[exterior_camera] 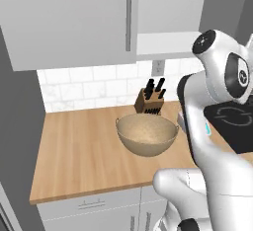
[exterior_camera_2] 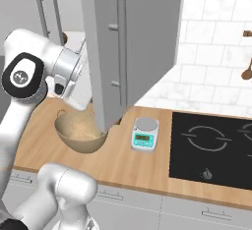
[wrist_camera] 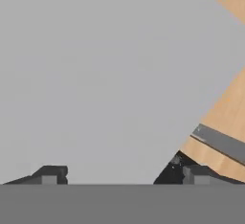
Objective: Open the cabinet, pick up the bread from the cabinet and place it in the basket. Then move the basket to the dining counter.
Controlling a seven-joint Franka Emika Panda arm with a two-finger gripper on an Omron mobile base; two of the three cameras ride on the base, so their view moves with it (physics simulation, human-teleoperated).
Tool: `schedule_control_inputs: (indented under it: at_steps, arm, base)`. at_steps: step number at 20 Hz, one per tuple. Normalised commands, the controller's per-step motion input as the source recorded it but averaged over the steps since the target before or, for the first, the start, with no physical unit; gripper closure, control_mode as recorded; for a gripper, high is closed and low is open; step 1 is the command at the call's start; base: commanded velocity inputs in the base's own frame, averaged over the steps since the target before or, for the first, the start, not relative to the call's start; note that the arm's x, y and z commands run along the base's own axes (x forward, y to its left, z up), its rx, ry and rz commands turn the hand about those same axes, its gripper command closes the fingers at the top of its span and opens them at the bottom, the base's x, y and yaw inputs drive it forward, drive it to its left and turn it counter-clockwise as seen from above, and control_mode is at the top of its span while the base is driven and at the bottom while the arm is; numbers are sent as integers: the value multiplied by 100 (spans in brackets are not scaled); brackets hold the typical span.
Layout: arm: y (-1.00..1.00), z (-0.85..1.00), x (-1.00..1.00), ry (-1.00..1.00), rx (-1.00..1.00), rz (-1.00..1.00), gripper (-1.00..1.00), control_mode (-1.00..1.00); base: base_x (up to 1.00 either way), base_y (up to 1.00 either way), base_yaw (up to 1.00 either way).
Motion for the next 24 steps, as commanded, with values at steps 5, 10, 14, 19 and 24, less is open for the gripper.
schedule_control_inputs:
  at_steps: [5,10,14,19,24]
  arm:
    - [-100,26,0,-6,13,-7,-100,-100]
    - [-88,30,0,-6,13,-6,-100,-100]
    - [-6,0,2,-8,5,-2,-100,-100]
    - [63,-4,2,-11,-1,1,-100,-100]
    - [100,-5,0,-6,-4,11,-100,-100]
  base:
    - [0,0,0]
    - [0,0,0]
    - [0,0,0]
    - [0,0,0]
    - [0,0,0]
